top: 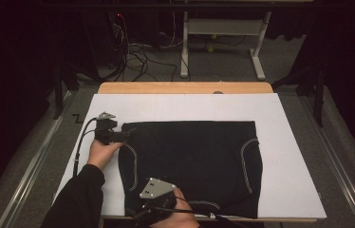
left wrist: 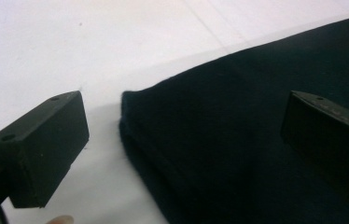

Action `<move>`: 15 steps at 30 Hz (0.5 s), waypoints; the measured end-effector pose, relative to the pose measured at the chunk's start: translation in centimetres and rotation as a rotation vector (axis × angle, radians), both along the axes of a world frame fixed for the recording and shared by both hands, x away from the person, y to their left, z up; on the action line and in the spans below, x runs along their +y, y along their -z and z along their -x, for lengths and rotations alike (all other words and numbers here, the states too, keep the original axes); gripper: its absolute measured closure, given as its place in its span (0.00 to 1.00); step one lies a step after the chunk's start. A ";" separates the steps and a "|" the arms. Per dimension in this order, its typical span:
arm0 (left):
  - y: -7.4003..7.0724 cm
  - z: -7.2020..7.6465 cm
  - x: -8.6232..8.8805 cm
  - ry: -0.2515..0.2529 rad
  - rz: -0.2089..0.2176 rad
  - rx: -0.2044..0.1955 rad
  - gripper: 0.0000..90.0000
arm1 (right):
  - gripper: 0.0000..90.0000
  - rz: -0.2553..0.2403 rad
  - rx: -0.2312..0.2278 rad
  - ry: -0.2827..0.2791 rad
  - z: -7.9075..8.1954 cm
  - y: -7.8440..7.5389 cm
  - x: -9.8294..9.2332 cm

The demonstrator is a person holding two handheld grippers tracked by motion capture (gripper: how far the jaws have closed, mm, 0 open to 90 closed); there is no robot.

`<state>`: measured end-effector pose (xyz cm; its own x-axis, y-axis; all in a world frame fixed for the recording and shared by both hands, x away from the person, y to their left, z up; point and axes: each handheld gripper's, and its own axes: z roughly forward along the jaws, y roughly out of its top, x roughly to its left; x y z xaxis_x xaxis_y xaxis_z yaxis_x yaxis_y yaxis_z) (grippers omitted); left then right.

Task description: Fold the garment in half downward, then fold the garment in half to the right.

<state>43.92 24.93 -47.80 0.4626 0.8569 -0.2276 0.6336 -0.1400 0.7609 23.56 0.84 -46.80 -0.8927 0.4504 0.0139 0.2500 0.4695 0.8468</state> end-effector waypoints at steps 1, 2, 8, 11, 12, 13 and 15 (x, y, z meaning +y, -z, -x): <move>0.1 -0.1 0.0 -0.007 0.004 0.008 0.00 | 0.01 0.002 -0.001 -0.002 0.1 0.1 0.0; 0.3 -0.3 0.0 -0.011 0.004 0.017 0.01 | 0.01 0.006 -0.001 -0.002 0.1 0.2 0.1; 0.7 -1.1 0.1 -0.043 0.002 0.105 0.15 | 0.01 0.016 0.016 -0.002 0.2 0.5 0.5; 0.7 -0.9 -0.4 -0.044 -0.041 0.089 0.23 | 0.02 0.024 0.019 -0.004 0.2 0.6 0.6; 0.7 -0.8 -0.5 -0.044 -0.054 0.085 0.28 | 0.02 0.030 0.021 -0.003 0.2 0.6 0.6; 0.6 -0.7 -0.7 -0.038 -0.069 0.079 0.32 | 0.02 0.031 0.022 -0.002 0.3 0.6 0.6; 0.6 -0.6 -1.0 -0.038 -0.096 0.068 0.43 | 0.02 0.032 0.025 -0.002 0.3 0.6 0.6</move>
<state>44.50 23.93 -48.44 0.4154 0.8929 -0.1735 0.6894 -0.1847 0.7004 23.24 1.46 -47.43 -0.8933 0.4490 0.0217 0.2696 0.4965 0.8251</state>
